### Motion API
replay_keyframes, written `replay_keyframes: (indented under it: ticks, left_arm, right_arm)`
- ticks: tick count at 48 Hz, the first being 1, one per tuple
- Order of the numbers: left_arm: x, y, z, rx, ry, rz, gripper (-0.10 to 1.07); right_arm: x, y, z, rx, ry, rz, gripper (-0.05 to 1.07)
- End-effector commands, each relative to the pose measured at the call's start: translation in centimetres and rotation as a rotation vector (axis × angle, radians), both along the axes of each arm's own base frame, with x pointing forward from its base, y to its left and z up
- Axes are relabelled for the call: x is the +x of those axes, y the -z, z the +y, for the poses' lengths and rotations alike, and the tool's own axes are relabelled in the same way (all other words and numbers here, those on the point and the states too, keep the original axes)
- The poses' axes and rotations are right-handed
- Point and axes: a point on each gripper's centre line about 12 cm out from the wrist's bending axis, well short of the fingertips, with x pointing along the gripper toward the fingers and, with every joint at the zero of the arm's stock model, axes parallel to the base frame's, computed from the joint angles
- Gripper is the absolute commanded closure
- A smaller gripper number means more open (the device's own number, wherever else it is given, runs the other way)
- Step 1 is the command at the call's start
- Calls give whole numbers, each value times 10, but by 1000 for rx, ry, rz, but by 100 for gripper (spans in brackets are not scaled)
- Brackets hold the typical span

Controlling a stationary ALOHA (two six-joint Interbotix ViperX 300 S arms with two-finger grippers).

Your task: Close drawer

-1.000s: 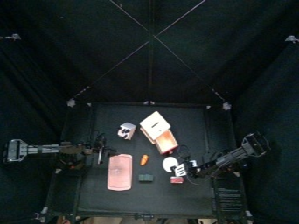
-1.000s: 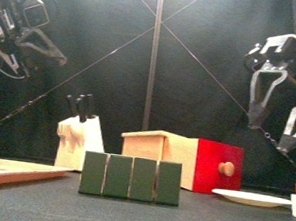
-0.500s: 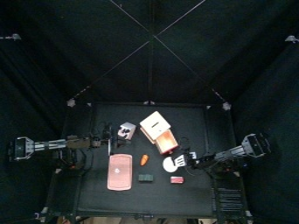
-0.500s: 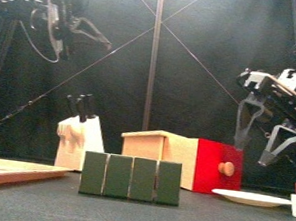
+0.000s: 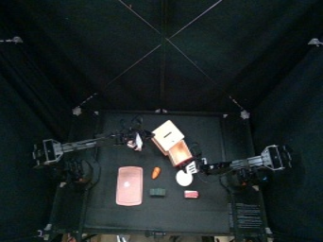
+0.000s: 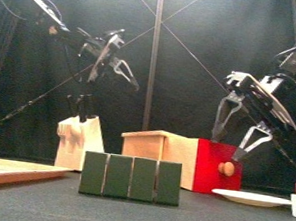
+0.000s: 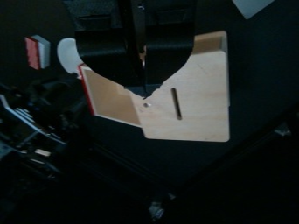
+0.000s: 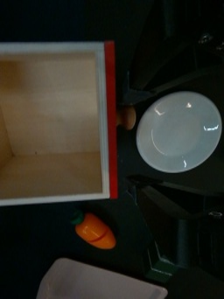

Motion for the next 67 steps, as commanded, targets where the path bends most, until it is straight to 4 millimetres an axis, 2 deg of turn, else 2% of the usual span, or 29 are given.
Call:
replay_keyframes:
  ticks: [1, 11, 18, 24, 39, 67]
  left_arm:
    - [15, -1, 20, 0, -28, -9, 62]
    - [38, 28, 54, -34, -79, 44, 62]
    - [55, 39, 68, -61, -109, 60, 62]
    - [61, 48, 78, -70, -143, 104, 62]
    - [58, 59, 85, -81, -205, 209, 62]
    - [62, 78, 85, -98, -206, 248, 62]
  right_arm:
    - [3, -2, -2, 2, -21, -19, 7]
    - [1, 6, -3, 4, -15, 8, 7]
    - [-1, 9, -4, 2, -8, 22, 7]
    - [-2, 10, -6, -9, 6, 32, 7]
    - [-1, 6, -13, -25, 29, 28, 7]
    - [14, -7, -37, -102, 41, -4, 7]
